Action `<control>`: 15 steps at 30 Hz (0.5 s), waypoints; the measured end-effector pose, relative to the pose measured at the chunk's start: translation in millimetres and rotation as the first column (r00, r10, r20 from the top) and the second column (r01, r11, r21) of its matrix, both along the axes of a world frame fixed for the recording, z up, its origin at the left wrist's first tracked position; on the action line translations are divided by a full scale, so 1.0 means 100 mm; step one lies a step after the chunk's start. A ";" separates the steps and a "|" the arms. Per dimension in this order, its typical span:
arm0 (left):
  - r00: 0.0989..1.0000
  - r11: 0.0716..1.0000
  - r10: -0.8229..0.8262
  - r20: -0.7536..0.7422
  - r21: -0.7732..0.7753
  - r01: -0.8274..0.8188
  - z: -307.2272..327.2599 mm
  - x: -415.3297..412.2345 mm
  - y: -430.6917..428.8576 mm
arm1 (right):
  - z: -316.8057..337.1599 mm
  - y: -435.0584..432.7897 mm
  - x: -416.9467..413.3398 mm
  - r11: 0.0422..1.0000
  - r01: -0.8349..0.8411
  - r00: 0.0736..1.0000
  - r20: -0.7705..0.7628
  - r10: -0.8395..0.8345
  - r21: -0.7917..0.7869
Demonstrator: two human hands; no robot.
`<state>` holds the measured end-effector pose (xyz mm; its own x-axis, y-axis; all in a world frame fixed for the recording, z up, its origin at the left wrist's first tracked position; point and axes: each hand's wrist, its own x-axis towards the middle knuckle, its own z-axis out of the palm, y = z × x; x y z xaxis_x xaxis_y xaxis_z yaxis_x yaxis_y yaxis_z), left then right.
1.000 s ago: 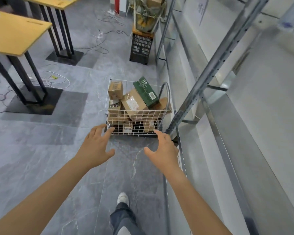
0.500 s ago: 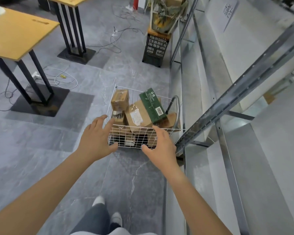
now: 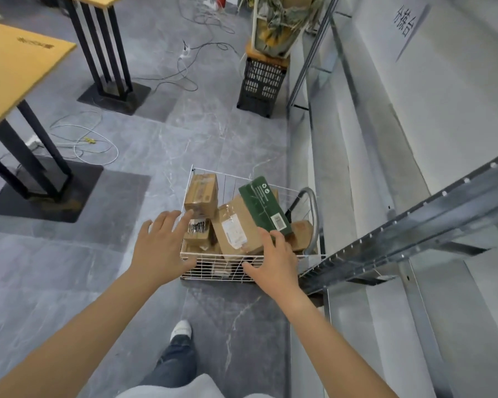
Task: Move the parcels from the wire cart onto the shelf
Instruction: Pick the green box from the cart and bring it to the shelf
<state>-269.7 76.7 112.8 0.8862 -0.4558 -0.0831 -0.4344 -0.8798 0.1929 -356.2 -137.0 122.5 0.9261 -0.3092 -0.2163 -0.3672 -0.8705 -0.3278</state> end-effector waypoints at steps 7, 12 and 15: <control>0.998 0.998 0.053 -0.036 0.043 -0.051 -0.07 0.71 0.05 | -0.19 -0.09 0.65 0.999 0.038 0.993 -0.113 -0.034 0.031; 0.992 0.993 0.075 -0.097 0.097 -0.066 -0.19 0.99 -0.07 | -0.43 -0.44 1.02 0.995 0.080 0.971 -0.232 -0.064 0.059; 0.988 0.989 0.094 -0.121 0.122 -0.079 -0.29 1.12 -0.22 | -0.61 -0.77 1.34 0.991 0.115 0.953 -0.288 -0.089 0.074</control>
